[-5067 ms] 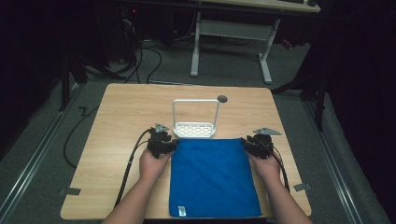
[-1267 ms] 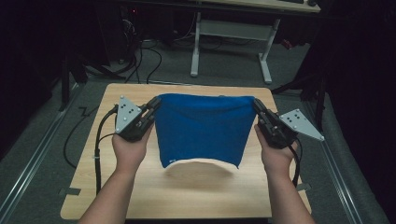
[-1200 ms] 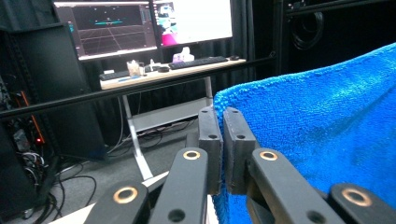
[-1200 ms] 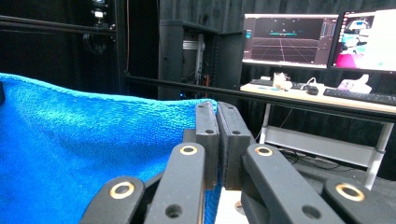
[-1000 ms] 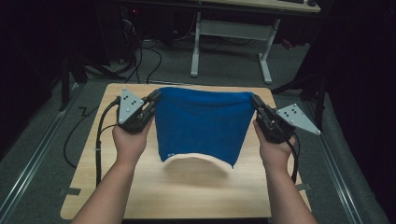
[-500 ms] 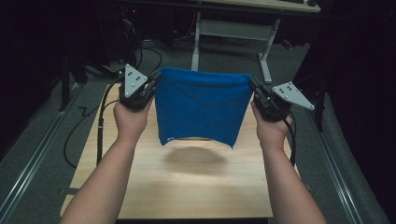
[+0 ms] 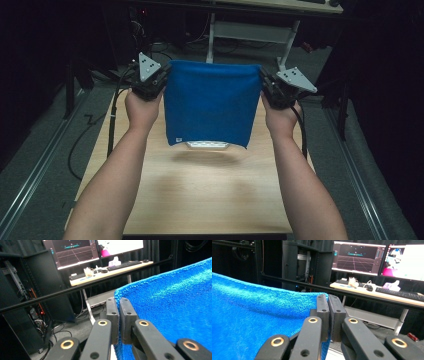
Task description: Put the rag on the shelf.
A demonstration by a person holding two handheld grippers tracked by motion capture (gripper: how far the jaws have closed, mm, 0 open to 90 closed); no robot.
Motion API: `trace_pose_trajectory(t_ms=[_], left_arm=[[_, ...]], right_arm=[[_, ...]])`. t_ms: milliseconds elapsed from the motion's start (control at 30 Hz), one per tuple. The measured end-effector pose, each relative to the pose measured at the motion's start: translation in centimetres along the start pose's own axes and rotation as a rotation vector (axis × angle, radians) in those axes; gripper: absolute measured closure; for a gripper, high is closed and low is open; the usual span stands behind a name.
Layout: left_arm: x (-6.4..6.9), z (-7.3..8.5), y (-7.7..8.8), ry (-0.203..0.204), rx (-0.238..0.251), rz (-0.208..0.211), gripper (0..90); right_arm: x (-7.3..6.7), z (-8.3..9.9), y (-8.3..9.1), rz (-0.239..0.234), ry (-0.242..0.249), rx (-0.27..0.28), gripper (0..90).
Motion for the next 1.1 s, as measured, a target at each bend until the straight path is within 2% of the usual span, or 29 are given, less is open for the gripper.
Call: trace_pose_trajectory(t_ms=[67,200,233,267,333,367,400,433,467,533,567,700,733,767,867,967,1033,1100], left_arm=[[-0.3,0.7,-1.1,0.001,-0.032,0.008,87.5],[-0.4,1.6,-2.1,-0.007,-0.071,0.016,87.5],[-0.5,2.5,-2.7,0.009,-0.096,0.033,87.5],[-0.5,2.5,-2.7,0.009,-0.096,0.033,87.5],[-0.5,3.7,-3.5,0.019,-0.134,0.048,87.5],[-0.5,4.8,-4.0,0.024,-0.161,0.063,87.5],[-0.5,4.8,-4.0,0.024,-0.161,0.063,87.5],[-0.5,6.2,-4.5,0.042,-0.189,0.083,87.5],[-0.5,6.2,-4.5,0.042,-0.189,0.083,87.5],[-0.3,7.7,-4.9,0.050,-0.219,0.106,87.5],[-0.2,8.3,-5.0,0.053,-0.228,0.117,87.5],[0.3,10.6,-5.3,0.073,-0.265,0.156,87.4],[0.3,10.6,-5.3,0.073,-0.265,0.156,87.4],[0.4,11.3,-5.4,0.092,-0.284,0.172,87.5],[0.8,12.0,-5.4,0.093,-0.288,0.181,87.4],[1.1,13.0,-5.3,0.126,-0.306,0.205,87.3],[1.4,13.6,-5.2,0.133,-0.310,0.210,87.3],[1.7,14.0,-5.1,0.138,-0.318,0.215,87.3]], right_arm=[[0.1,0.4,-0.8,0.006,-0.002,-0.014,88.6],[0.4,1.1,-2.0,0.014,-0.002,-0.042,88.6],[0.6,1.7,-2.8,0.020,-0.004,-0.067,88.6],[0.6,1.7,-2.8,0.020,-0.004,-0.067,88.6],[0.9,2.5,-3.7,0.020,0.000,-0.100,88.6],[1.0,3.4,-4.4,0.016,0.009,-0.139,88.6],[1.0,3.4,-4.4,0.016,0.009,-0.139,88.6],[1.1,4.4,-5.0,0.008,0.014,-0.170,88.6],[1.1,4.4,-5.0,0.008,0.014,-0.170,88.6],[1.1,5.9,-5.5,-0.005,0.025,-0.207,88.6],[1.1,5.9,-5.5,-0.005,0.025,-0.207,88.6],[1.2,8.1,-5.9,-0.012,0.021,-0.256,88.6],[1.2,8.1,-5.9,-0.012,0.021,-0.256,88.6],[1.3,9.0,-6.0,-0.013,0.011,-0.273,88.6],[1.4,9.8,-6.1,-0.014,0.011,-0.291,88.5],[1.6,11.1,-6.0,-0.019,0.002,-0.315,88.5],[1.7,12.2,-5.8,-0.025,-0.019,-0.330,88.5],[1.7,12.5,-5.8,-0.028,-0.024,-0.333,88.5]])
Point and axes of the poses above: each handheld gripper's, and its own axes: y roughly backward along the jaws, z roughly out of its underside, x roughly to its right, the point moved 3 cm from there along -y, roughly forward along the jaws, and after that the axes turned 3 degrees about -y, right-handed, at the moved point
